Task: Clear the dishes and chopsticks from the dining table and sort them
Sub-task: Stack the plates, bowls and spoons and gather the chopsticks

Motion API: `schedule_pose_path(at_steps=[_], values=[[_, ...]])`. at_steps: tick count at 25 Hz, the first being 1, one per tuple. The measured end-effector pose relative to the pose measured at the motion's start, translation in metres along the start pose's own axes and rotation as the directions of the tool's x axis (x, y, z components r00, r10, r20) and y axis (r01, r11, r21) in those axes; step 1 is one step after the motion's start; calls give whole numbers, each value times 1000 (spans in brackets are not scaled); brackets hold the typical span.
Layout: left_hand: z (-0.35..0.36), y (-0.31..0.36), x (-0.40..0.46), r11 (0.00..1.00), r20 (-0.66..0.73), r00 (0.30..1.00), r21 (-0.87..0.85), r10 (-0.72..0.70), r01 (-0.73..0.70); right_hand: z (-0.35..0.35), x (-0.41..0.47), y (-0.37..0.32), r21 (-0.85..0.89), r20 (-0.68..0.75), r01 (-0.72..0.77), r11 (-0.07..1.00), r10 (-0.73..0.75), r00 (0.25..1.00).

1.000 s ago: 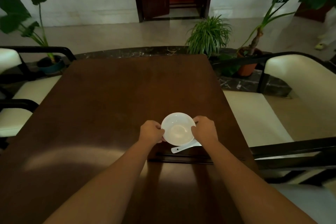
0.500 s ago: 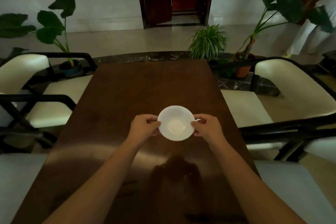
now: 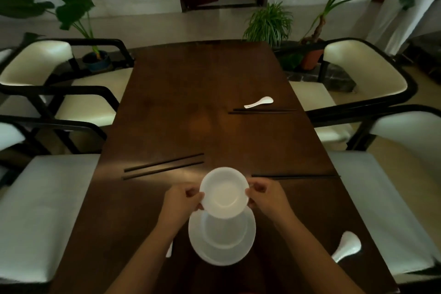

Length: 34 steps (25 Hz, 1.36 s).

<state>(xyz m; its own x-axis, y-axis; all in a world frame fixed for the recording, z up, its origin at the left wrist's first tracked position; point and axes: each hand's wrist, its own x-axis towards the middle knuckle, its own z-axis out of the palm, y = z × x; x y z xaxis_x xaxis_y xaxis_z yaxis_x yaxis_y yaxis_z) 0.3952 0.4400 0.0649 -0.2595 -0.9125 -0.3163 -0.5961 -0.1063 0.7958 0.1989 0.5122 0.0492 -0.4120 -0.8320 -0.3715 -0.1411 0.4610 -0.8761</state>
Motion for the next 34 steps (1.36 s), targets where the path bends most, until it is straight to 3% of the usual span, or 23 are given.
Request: schedule_pose_path(at_steps=[4,8,17,22,24,26,28,31,34], values=[[16,-28,-22,997,8,1000,77,-6,5,16,-18,37,-140,10,-70,988,73,997],[23,-38,-28,991,-1,1000,135,-4,4,21,-21,50,-169,-30,-112,979,109,994],[28,-48,-31,980,-38,999,198,-3,10,29,-22,61,-331,-48,-40,943,25,999],[29,-56,-30,978,-61,998,207,23,-10,17,-29,69,-293,-114,-92,952,60,992],[26,-66,-30,979,-135,990,201,29,-1,-6,-37,87,-290,-322,-176,941,77,944],[20,-79,-31,968,-264,964,248,36,32,-36,-49,112,-258,-572,-328,909,130,810],[16,-93,-35,941,-330,943,328,32,83,-58,-59,130,-200,-715,-471,859,201,670],[11,-112,-37,884,-257,961,420,-100,204,-66,-64,142,-115,-741,-561,820,305,598],[11,-123,-40,825,-149,974,519,-171,224,-59,-66,145,-85,-707,-549,832,338,621]])
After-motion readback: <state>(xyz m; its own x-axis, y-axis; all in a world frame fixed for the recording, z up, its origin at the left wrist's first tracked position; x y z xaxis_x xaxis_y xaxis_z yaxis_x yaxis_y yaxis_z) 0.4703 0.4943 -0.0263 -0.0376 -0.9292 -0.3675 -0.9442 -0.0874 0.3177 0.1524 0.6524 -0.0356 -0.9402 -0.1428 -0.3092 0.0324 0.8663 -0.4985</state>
